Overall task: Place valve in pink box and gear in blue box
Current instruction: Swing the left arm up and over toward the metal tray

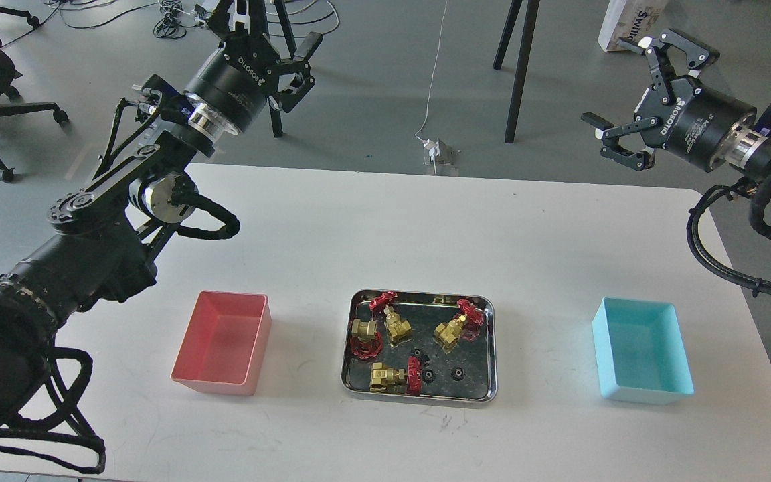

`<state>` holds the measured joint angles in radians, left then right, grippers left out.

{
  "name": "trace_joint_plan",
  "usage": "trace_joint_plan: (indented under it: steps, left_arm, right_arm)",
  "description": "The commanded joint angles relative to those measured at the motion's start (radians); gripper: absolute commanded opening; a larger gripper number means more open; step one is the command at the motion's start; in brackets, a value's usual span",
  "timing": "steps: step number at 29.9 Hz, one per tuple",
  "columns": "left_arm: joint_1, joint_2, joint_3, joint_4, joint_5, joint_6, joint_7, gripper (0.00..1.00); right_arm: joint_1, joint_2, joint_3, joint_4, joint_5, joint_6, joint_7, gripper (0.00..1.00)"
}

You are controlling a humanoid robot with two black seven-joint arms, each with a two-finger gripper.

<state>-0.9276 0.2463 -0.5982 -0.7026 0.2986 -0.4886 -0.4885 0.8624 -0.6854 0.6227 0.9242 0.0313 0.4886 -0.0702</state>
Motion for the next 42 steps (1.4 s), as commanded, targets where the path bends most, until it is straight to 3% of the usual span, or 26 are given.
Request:
trace_joint_plan:
  steps: [1, 11, 16, 19, 24, 28, 31, 36, 40, 42]
  left_arm:
    - [0.007, 0.008, -0.002, -0.031, 0.000, 0.000, 0.000, 1.00]
    - [0.016, -0.019, -0.035, -0.035, -0.070, 0.000, 0.000, 1.00]
    - [0.017, -0.025, -0.115, -0.188, -0.075, 0.000, 0.000, 1.00]
    - [-0.066, 0.023, -0.088, -0.279, -0.061, 0.000, 0.000, 1.00]
    - [-0.311, 0.172, 0.344, -0.357, -0.039, 0.000, 0.000, 1.00]
    - [-0.569, 0.217, 0.729, -0.442, 0.054, 0.000, 0.000, 1.00]
    - [-0.744, 0.191, 0.956, -0.498, 0.124, 0.000, 0.000, 1.00]
    - [-0.976, -0.028, 1.302, -0.574, 0.287, 0.016, 0.000, 0.99]
    - [-1.039, -0.246, 1.608, -0.560, 0.463, 0.272, 0.000, 0.99]
    - [-1.034, -0.246, 1.698, -0.554, 0.496, 0.405, 0.000, 0.99]
  right_arm:
    - [-0.003, 0.062, 0.020, -0.080, -0.004, 0.000, 0.006, 0.99]
    - [-0.003, 0.145, 0.196, -0.104, -0.002, 0.000, 0.006, 0.99]
    - [0.010, 0.167, 0.236, -0.093, 0.032, 0.000, 0.003, 0.99]
    - [0.007, 0.165, 0.239, -0.093, 0.035, -0.035, 0.003, 0.99]
    - [0.007, 0.156, 0.253, -0.102, 0.036, -0.062, 0.004, 0.99]
    - [0.012, 0.165, 0.356, -0.097, 0.038, -0.255, 0.004, 0.99]
    - [0.014, 0.167, 0.382, -0.097, 0.038, -0.269, 0.004, 0.99]
    - [0.007, 0.168, 0.371, -0.094, 0.038, -0.271, 0.001, 0.99]
    - [0.006, 0.172, 0.370, -0.045, 0.054, -0.312, -0.010, 0.99]
    - [0.004, 0.158, 0.368, -0.021, 0.059, -0.318, -0.010, 0.99]
